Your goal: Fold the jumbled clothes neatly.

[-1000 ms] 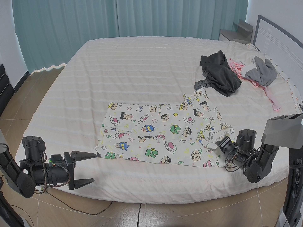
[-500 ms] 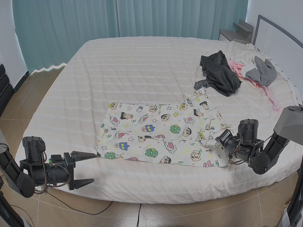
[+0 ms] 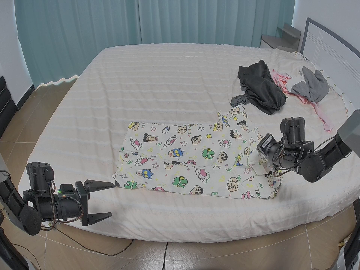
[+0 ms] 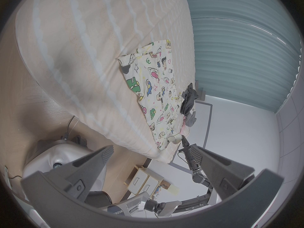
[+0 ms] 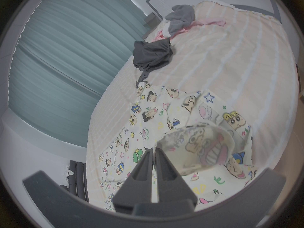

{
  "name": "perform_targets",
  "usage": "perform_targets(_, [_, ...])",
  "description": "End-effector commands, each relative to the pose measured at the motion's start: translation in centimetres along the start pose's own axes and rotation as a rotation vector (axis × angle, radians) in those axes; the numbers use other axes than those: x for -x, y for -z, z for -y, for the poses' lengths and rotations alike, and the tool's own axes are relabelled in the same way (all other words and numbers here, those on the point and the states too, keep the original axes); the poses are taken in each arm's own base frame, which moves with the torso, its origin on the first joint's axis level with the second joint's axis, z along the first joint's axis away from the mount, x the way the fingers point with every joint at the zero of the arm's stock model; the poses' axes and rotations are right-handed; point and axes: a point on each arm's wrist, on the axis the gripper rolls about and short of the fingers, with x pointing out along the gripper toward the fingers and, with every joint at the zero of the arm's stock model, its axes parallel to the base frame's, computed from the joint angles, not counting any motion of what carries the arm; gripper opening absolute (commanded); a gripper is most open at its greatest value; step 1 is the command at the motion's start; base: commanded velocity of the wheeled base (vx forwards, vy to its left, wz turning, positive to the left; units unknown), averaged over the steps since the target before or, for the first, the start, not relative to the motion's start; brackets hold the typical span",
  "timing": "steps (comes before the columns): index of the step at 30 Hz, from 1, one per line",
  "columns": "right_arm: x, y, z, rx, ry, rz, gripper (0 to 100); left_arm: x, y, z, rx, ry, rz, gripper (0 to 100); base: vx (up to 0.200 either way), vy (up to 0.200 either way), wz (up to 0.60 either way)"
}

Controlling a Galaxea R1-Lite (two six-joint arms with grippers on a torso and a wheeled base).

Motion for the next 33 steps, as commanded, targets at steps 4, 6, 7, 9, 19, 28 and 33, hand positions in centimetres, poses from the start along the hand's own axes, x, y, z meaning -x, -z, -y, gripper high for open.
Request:
perform_targets(4, [0.7, -0.9, -2.0, 0.021, -0.028, 0.013, 0, -0.1, 0.0, -0.1, 0.001, -0.002, -0.001, 100, 0.0, 0.0, 0.0])
perform_targets(6, [0.8, -0.7, -2.0, 0.025, -0.02, 0.003, 0, -0.1, 0.0, -0.1, 0.001, -0.002, -0.001, 100, 0.0, 0.0, 0.0])
perform_targets(7, [0.9, -0.5, -1.9, 0.028, -0.015, -0.003, 0, -0.1, 0.0, -0.1, 0.001, -0.002, -0.001, 100, 0.0, 0.0, 0.0])
perform_targets(9, [1.2, -0.5, -1.8, 0.032, -0.011, -0.005, 0, -0.1, 0.0, -0.1, 0.001, -0.002, -0.001, 100, 0.0, 0.0, 0.0])
perform_targets(19, [3.8, -0.8, -2.4, 0.097, 0.045, -0.064, 0, -0.1, 0.0, -0.1, 0.002, -0.004, -0.002, 100, 0.0, 0.0, 0.0])
perform_targets(28, [4.8, 0.8, -0.8, 0.111, 0.099, -0.121, 0, 0.0, 0.1, -0.3, 0.002, -0.008, -0.004, 100, 0.0, 0.0, 0.0])
perform_targets(33, [6.1, 0.8, -0.9, 0.117, 0.091, -0.126, 0, 0.0, 0.1, -0.3, 0.002, -0.008, -0.004, 100, 0.0, 0.0, 0.0])
